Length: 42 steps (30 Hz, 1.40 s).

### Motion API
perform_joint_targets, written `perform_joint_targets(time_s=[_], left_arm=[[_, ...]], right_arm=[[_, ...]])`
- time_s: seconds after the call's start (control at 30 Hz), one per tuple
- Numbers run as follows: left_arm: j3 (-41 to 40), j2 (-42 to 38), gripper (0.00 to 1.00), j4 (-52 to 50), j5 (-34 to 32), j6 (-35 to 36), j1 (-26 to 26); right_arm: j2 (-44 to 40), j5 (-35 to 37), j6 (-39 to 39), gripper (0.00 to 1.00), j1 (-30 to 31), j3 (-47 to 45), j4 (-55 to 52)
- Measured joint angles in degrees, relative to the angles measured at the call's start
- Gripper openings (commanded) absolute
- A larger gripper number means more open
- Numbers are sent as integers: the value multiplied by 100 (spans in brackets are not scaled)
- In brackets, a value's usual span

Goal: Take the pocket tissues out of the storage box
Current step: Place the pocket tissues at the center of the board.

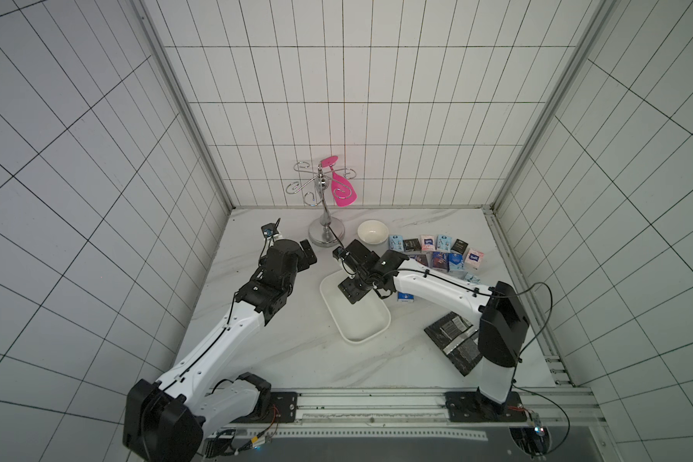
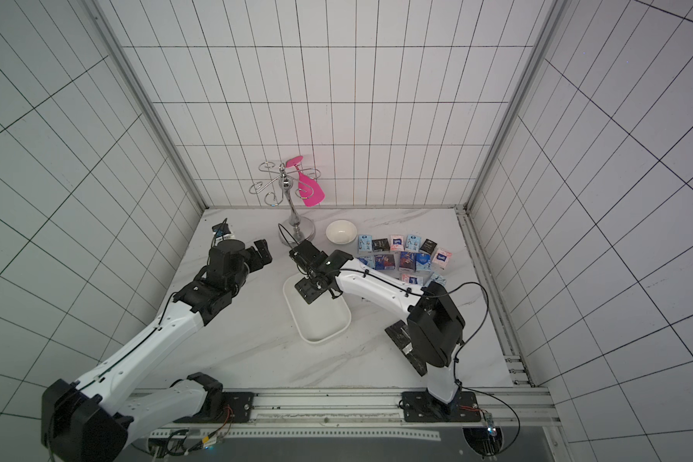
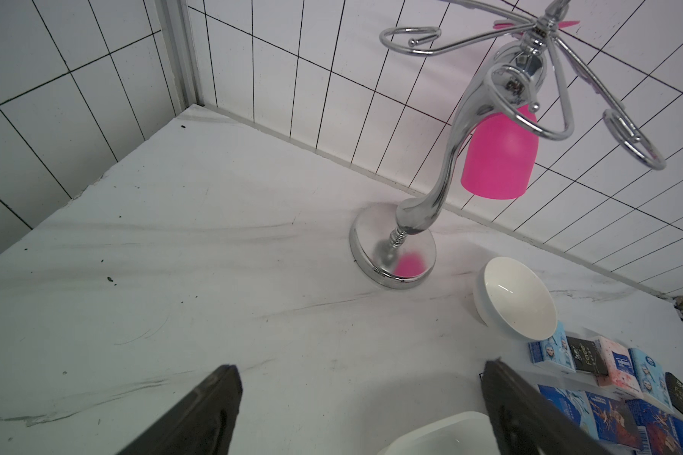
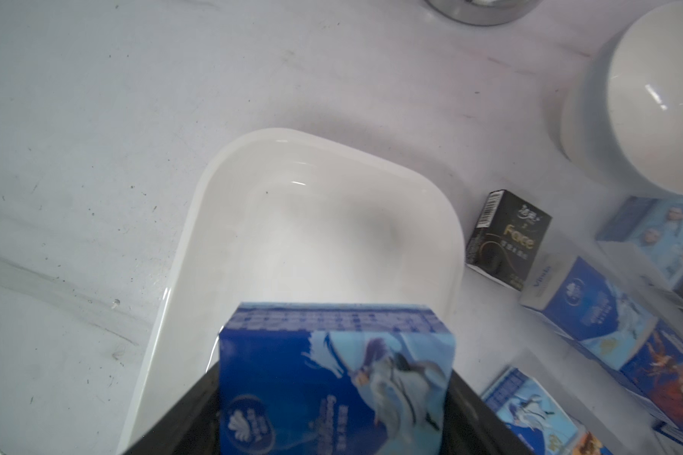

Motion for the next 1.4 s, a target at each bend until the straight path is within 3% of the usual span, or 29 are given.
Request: perform_joint_targets(time_s=[0.2,0.4,0.97,1.4], left_arm=[[0,0,99,0,0,0,0],[0,0,99,0,0,0,0],[0,-2,99,-4,0,4,0],[0,-2,99,-2,0,4,0]], right_arm=[[-424,127,2,77,-796,-435,17],[-278,131,48,77,-1320,-920,55],[748,33,42,77,-1432,-955,457],[870,-63,24,77,-1447,-809,505]])
